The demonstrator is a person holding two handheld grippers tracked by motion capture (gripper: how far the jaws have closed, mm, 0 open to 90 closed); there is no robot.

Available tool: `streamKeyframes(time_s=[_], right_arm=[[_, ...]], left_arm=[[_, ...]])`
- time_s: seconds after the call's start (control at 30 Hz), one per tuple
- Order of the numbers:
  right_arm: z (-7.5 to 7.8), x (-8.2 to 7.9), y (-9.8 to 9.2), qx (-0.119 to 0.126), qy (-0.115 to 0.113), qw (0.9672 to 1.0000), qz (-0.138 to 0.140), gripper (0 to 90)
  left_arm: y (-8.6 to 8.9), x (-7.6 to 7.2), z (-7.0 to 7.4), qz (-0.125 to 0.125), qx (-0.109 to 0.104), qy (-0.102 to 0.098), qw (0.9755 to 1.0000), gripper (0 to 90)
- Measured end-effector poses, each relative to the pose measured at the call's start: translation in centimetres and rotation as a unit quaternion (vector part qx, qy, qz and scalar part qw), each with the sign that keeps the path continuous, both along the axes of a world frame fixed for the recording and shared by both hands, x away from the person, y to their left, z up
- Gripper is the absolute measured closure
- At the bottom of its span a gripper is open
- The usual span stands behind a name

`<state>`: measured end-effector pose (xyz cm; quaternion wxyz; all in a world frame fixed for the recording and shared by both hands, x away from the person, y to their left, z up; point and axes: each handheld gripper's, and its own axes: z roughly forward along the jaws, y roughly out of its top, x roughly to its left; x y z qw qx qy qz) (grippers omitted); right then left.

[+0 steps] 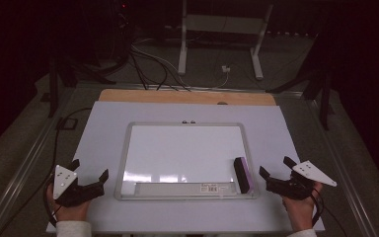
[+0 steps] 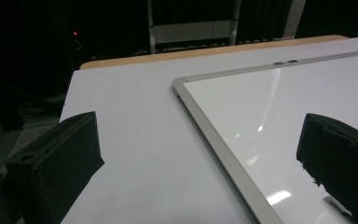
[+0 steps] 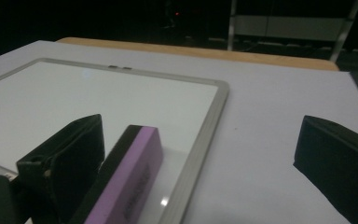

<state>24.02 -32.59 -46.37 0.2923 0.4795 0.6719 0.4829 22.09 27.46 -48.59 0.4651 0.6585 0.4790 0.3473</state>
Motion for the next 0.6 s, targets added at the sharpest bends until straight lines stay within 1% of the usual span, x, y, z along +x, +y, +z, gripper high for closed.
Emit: streamKeyframes(time_s=[0.23,0.37,0.47,0.6], right_arm=[[-0.44,-0.46,-0.37,0.000,-0.024,0.9997,0.004,2.1],[-0.68,-0.56,-0.26,-0.001,-0.028,0.9996,0.004,2.1],[-0.79,-0.61,-0.11,-0.007,-0.031,0.9995,0.007,2.1],[-0.82,-0.57,-0.08,-0.007,-0.034,0.9994,0.005,2.1]], left_arm=[[0.00,-0.12,0.10,-0.003,-0.003,-0.005,1.0000,0.6],[0.04,-0.17,0.19,-0.005,-0.005,-0.009,0.9999,0.6],[0.00,-0.23,0.26,-0.005,-0.007,-0.011,0.9999,0.6],[-0.06,-0.22,0.28,-0.006,-0.006,-0.011,0.9999,0.6]])
